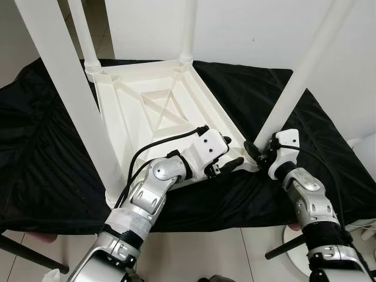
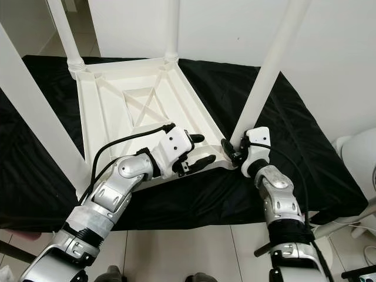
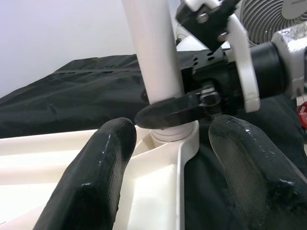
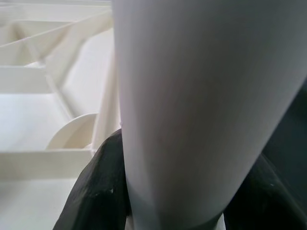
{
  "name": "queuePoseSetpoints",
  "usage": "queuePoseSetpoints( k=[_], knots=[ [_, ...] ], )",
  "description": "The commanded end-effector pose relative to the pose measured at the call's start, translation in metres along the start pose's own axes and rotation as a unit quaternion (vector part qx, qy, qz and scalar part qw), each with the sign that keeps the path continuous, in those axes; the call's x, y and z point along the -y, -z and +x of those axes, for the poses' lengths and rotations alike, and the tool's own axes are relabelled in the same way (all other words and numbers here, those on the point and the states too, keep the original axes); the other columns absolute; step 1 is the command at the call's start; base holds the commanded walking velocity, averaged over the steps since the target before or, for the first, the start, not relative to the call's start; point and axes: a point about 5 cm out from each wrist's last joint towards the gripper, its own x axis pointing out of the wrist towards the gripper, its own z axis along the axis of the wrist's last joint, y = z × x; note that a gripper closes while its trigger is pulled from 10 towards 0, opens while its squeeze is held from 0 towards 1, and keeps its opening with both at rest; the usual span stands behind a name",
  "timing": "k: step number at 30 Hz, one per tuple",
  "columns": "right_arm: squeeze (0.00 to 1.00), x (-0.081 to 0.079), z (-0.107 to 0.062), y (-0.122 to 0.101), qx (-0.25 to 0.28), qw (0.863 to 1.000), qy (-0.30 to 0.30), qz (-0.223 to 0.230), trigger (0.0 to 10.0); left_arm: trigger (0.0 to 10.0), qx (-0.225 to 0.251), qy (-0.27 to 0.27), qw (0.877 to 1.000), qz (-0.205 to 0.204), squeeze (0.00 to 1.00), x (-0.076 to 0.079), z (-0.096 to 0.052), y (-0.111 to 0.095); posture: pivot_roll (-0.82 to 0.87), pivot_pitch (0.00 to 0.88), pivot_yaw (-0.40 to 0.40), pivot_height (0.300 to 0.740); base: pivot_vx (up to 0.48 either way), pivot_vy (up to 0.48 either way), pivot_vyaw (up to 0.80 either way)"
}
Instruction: Building children table
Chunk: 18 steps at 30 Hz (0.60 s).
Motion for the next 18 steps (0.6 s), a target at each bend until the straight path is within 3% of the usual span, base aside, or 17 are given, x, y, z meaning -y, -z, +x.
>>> queuePoseSetpoints(
  k=[1, 5, 8, 10, 12, 18],
  knots=[
    [0.0, 0.003, -0.002, 0.006, -0.025, 0.999, 0.032, -0.024, 10.0, 10.0, 0.001, -0.003, 1.0, -0.001, 0.0, 0.0, 0.001, -0.002, 0.05, 0.0, -0.04, 0.74, 0.0, 0.0, 0.0],
    [0.0, 0.0, -0.003, 0.007, -0.027, 0.999, 0.039, -0.026, 10.0, 10.0, 0.001, -0.003, 1.0, -0.002, 0.0, 0.0, 0.001, -0.001, 0.05, 0.0, -0.041, 0.74, 0.0, 0.0, 0.0],
    [0.0, -0.015, 0.001, 0.007, -0.026, 0.993, 0.116, 0.008, 10.0, 10.0, -0.001, -0.003, 1.0, -0.004, 0.0, 0.002, -0.001, 0.0, 0.05, 0.0, -0.05, 0.74, 0.0, 0.0, 0.0],
    [0.0, -0.017, 0.001, 0.007, -0.025, 0.991, 0.133, 0.015, 10.0, 10.0, -0.001, -0.002, 1.0, -0.004, 0.0, 0.002, -0.001, 0.001, 0.05, 0.0, -0.05, 0.74, 0.0, 0.0, 0.0],
    [0.0, -0.027, 0.005, 0.008, -0.029, 0.975, 0.215, 0.056, 10.0, 10.0, -0.002, -0.002, 1.0, -0.005, 0.0, 0.004, -0.001, 0.001, 0.05, 0.0, -0.056, 0.74, 0.0, 0.0, 0.0],
    [0.0, -0.045, 0.009, 0.004, -0.019, 0.961, 0.265, 0.078, 10.0, 10.0, -0.001, -0.002, 1.0, -0.004, 0.0, 0.004, -0.001, 0.0, 0.06, 0.0, -0.057, 0.74, 0.0, 0.0, 0.0]
  ],
)
